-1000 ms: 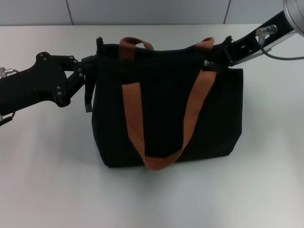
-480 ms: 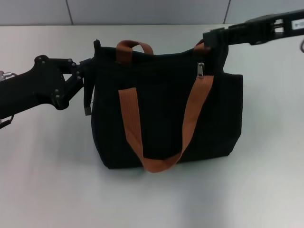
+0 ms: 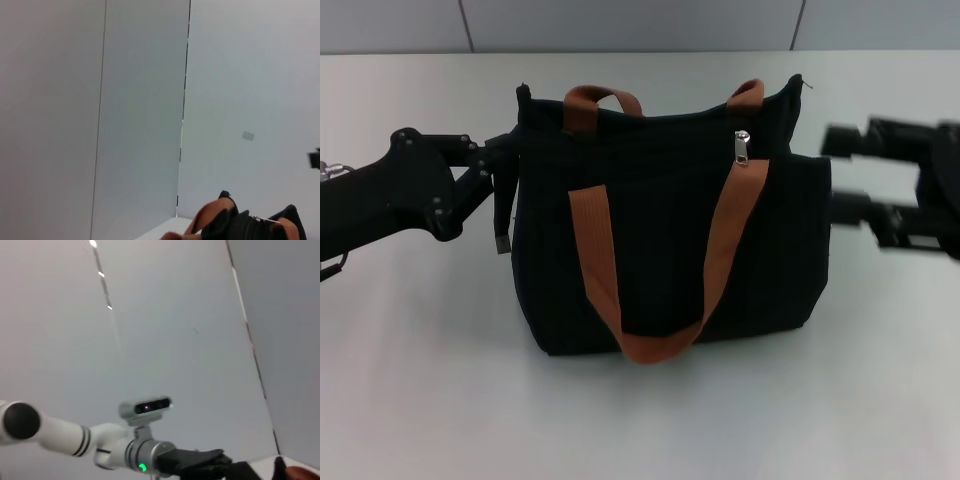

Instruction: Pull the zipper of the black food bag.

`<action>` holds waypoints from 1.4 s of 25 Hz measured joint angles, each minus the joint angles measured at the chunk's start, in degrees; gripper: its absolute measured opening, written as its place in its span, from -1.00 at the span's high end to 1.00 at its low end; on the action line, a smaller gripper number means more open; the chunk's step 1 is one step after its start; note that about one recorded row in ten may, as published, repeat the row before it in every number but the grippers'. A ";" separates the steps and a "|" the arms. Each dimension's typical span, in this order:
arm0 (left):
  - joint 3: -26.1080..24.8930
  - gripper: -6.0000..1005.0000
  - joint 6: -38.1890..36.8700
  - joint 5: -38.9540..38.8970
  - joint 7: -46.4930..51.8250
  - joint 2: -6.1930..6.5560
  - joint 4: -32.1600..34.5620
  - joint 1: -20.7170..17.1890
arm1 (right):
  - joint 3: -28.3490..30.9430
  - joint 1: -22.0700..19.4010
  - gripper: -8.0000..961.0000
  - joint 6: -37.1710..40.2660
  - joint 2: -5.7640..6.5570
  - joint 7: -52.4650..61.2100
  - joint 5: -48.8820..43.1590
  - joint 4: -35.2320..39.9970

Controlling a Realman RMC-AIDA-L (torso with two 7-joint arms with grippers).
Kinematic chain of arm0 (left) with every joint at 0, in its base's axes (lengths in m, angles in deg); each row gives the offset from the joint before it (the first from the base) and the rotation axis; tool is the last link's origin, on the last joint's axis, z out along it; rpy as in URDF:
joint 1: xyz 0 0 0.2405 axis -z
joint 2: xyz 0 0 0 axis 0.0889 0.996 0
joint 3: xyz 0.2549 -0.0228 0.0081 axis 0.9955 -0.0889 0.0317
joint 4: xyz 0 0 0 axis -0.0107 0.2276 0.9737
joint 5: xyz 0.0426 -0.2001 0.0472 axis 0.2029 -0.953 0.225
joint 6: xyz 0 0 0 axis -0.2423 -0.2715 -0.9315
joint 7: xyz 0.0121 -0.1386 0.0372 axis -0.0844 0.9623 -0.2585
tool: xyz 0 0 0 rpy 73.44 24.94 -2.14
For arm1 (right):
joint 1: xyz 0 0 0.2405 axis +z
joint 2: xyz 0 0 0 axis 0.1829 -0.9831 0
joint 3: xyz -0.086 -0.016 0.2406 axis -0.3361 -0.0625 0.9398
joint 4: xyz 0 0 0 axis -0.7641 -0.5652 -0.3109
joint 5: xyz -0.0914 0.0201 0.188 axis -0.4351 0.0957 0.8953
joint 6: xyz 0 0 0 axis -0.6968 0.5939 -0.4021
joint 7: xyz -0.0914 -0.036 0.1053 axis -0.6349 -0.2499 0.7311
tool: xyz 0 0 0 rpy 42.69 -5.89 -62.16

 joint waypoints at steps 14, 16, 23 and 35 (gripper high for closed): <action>0.47 0.94 0.16 0.56 1.27 -0.39 -0.17 -0.53 | 0.60 -3.46 -0.45 -1.52 0.76 -33.58 -13.38 -20.68; 0.44 0.94 0.19 0.56 1.27 -0.40 -0.18 -0.65 | 0.63 -3.62 -0.45 -1.45 0.73 -33.83 -13.49 -20.83; 0.58 0.80 -0.96 1.09 4.20 -0.19 -0.27 -0.71 | 0.64 -3.44 -0.45 -1.84 0.57 -33.64 -13.57 -20.96; -2.01 0.13 -15.99 0.59 12.05 5.17 0.33 -0.22 | 0.37 -2.56 -0.45 -3.73 -0.06 -33.55 -13.61 -21.27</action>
